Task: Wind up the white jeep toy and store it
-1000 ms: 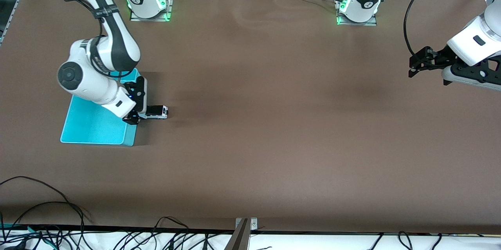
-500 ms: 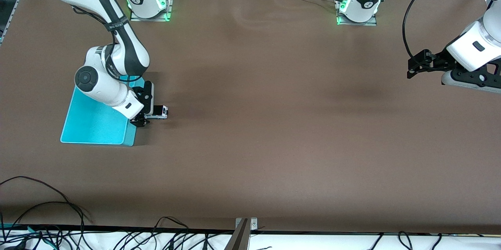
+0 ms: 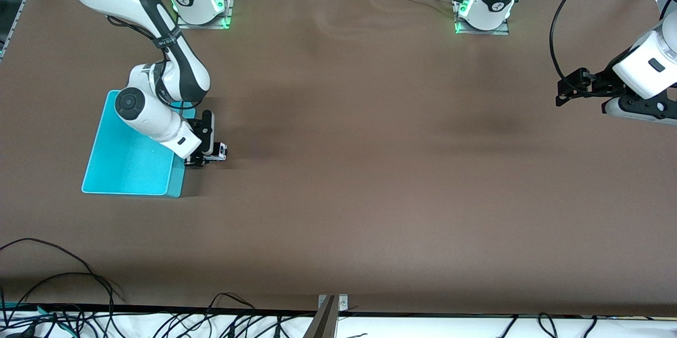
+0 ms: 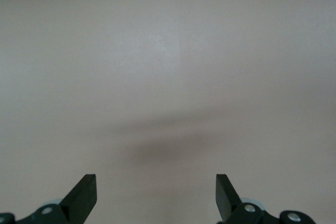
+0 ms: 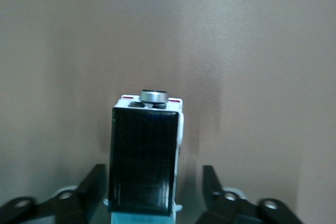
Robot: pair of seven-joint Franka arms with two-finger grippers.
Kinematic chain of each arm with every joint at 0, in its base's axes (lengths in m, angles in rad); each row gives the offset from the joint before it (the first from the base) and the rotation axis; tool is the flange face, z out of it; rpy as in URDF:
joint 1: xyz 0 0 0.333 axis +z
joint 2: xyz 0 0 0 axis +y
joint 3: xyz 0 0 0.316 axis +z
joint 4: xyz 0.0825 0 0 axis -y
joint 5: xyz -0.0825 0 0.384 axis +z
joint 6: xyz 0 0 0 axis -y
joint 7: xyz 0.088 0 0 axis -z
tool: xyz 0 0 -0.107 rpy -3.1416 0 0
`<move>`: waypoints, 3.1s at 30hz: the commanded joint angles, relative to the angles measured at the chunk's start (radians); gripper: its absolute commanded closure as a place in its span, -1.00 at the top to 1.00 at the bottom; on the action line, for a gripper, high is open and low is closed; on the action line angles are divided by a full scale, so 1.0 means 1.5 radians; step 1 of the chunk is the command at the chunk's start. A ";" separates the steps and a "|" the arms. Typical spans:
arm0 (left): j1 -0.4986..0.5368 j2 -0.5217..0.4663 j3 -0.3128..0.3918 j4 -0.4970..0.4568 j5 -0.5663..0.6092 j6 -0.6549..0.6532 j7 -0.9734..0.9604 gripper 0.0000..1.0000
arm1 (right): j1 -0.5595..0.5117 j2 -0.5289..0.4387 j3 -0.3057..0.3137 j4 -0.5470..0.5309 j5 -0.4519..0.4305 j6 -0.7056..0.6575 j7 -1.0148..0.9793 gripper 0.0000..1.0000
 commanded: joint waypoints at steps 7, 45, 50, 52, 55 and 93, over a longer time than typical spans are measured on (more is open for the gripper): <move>0.004 0.009 0.000 0.025 -0.013 -0.025 -0.003 1.00 | -0.002 -0.021 0.025 0.014 0.014 -0.014 -0.005 -0.41; 0.005 -0.020 -0.004 0.032 -0.019 -0.065 -0.003 1.00 | -0.012 -0.130 -0.161 0.222 0.015 -0.508 -0.095 -0.49; 0.005 -0.019 -0.005 0.033 -0.019 -0.065 -0.004 1.00 | -0.012 -0.145 -0.195 0.156 0.016 -0.462 -0.150 -0.50; 0.005 -0.020 -0.007 0.033 -0.018 -0.066 -0.004 1.00 | -0.013 -0.148 -0.204 0.126 0.017 -0.434 -0.160 -0.49; 0.005 -0.020 -0.004 0.033 -0.019 -0.071 -0.003 1.00 | -0.012 -0.150 -0.208 0.081 0.017 -0.386 -0.171 -0.49; 0.006 -0.019 -0.001 0.056 -0.022 -0.071 -0.001 1.00 | -0.020 -0.099 -0.208 -0.103 0.060 -0.154 -0.183 0.77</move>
